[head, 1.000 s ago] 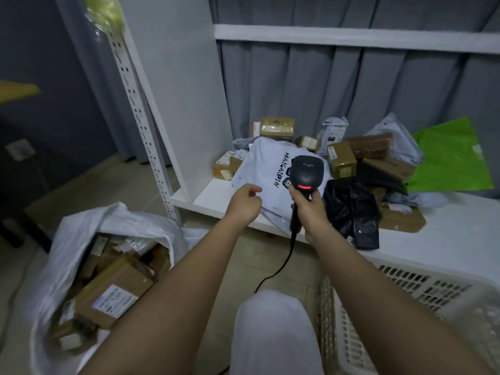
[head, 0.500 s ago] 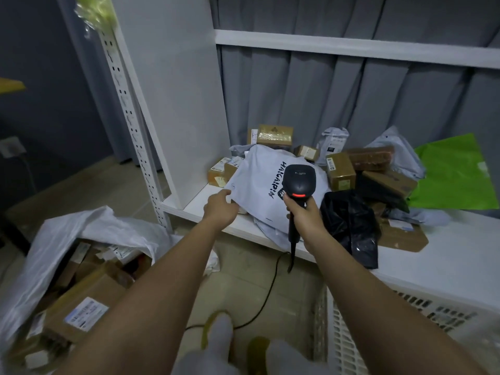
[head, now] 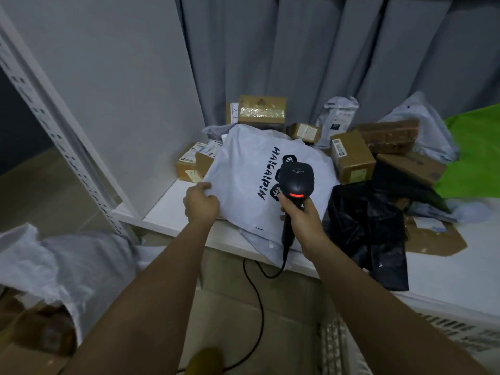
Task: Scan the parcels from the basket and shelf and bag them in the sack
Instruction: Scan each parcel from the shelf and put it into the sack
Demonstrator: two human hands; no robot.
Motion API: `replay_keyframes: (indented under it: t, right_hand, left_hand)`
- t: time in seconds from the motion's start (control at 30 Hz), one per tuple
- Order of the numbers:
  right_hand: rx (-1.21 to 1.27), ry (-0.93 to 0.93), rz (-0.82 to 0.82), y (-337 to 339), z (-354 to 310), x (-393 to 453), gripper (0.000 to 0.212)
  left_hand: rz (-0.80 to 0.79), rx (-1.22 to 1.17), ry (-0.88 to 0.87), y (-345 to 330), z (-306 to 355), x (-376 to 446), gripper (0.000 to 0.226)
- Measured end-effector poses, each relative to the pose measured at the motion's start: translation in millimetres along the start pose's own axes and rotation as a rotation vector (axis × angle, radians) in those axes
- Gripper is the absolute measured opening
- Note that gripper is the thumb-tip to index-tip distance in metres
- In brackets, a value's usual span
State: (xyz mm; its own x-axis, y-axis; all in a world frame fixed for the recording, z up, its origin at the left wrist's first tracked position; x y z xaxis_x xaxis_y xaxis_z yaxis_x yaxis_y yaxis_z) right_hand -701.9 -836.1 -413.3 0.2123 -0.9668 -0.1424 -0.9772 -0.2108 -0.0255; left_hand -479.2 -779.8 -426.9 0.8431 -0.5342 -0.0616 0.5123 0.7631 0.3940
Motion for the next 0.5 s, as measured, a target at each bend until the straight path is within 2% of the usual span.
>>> replay_keyframes:
  t: [0.27, 0.5]
  right_hand:
    - [-0.050, 0.077, 0.105, 22.6, -24.3, -20.2, 0.030]
    - [-0.105, 0.240, 0.050, -14.3, -80.5, -70.8, 0.052]
  left_hand:
    - [-0.108, -0.279, -0.096, 16.0, 73.9, -33.1, 0.025]
    - [-0.257, -0.478, -0.105, 60.4, 141.1, -91.1, 0.033]
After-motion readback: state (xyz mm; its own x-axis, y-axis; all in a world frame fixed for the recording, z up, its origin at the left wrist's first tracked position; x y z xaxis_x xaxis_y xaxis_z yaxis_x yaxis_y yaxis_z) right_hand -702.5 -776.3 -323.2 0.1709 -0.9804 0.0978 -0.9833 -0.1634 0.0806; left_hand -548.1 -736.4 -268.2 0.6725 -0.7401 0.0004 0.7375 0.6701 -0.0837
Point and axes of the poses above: each hand's wrist, its own x-axis towards the middle knuckle, its own y-axis out of the back of the hand, z = x × y, the point moved 5 cm from there along x, towards the middle knuckle, and after that the axes turned 4 degrees about z, right-handed, at the moved point
